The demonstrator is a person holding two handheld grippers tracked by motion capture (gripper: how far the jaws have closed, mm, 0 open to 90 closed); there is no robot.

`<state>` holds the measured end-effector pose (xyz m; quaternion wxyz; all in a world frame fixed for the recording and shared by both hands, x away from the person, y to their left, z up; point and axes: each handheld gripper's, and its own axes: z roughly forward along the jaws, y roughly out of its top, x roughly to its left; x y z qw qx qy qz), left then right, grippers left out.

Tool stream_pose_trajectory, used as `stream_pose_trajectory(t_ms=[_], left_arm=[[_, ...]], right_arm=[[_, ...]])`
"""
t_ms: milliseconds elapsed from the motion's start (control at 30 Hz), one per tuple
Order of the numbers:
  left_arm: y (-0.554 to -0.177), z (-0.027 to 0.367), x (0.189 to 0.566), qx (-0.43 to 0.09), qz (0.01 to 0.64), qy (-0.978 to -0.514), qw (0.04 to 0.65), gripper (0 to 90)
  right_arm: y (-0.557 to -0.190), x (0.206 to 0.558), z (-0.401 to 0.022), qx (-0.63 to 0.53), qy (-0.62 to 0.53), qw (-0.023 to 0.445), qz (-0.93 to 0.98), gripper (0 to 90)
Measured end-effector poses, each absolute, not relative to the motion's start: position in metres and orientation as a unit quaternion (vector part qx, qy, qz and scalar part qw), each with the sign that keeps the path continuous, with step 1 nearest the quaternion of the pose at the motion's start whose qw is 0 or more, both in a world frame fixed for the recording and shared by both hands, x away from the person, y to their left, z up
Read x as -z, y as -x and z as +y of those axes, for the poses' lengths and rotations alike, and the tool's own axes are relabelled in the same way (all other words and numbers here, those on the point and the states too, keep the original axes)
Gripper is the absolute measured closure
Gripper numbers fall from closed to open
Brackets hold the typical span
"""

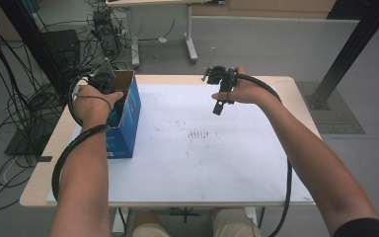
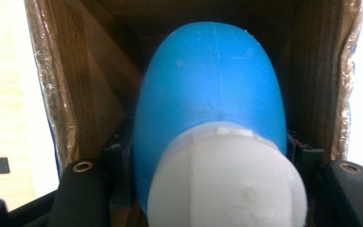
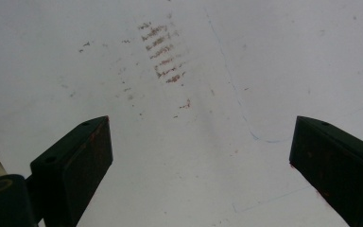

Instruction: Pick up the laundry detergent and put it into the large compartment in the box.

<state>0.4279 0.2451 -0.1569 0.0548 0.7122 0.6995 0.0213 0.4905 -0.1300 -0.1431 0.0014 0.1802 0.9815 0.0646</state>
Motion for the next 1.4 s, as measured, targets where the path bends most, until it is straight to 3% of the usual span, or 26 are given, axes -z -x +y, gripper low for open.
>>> stream_pose_trajectory(t_ms=[1400], left_arm=[[-0.4270,0.2479,0.1564,-0.016,0.698,-0.713,0.061,36.6]], right_arm=[[-0.4898,0.1418,-0.1284,-0.065,-0.178,0.000,0.982,6.8]])
